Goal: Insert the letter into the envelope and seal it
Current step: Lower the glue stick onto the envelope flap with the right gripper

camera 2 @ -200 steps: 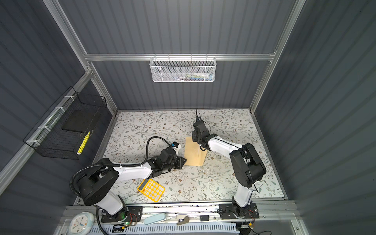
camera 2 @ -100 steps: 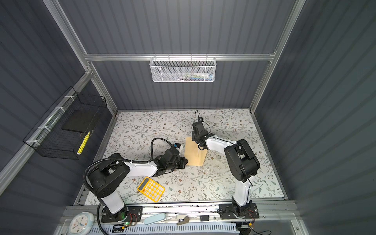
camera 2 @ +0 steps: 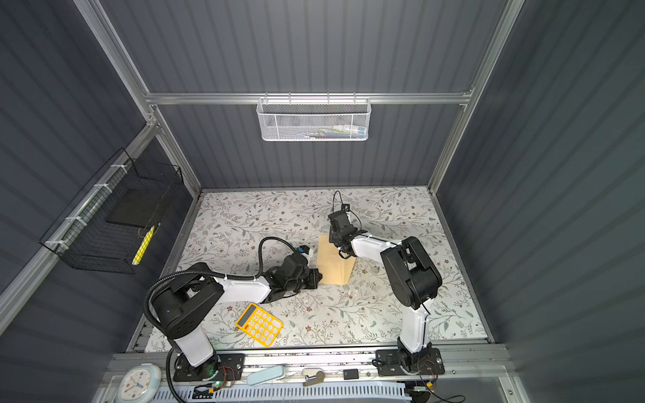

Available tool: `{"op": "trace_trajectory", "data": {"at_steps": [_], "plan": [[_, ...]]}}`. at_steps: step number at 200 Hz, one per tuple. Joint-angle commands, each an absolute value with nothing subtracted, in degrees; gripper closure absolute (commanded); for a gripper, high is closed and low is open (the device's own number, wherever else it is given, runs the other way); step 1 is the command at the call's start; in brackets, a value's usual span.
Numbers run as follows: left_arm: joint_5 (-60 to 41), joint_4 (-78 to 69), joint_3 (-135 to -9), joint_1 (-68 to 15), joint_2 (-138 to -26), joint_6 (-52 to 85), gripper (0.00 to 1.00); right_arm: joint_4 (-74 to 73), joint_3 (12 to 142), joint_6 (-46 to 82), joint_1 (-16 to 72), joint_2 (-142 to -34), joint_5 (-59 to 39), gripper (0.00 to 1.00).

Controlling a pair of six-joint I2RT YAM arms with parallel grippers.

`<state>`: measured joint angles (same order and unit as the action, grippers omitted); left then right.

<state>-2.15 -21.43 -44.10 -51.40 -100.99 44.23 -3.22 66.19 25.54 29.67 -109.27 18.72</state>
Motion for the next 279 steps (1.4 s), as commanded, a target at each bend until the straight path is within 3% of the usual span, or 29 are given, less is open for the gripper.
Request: {"op": "trace_trajectory", "data": {"at_steps": [1,279], "plan": [[-2.27,-22.76,-44.28,-51.33,-102.60,45.48,1.00,-4.04,64.76,26.55,29.73,-109.69,19.79,1.00],[-0.97,-21.30,-43.68,-51.31,-107.76,47.99,1.00,-0.55,55.59,28.55,35.38,-103.04,13.48,1.00]]}}
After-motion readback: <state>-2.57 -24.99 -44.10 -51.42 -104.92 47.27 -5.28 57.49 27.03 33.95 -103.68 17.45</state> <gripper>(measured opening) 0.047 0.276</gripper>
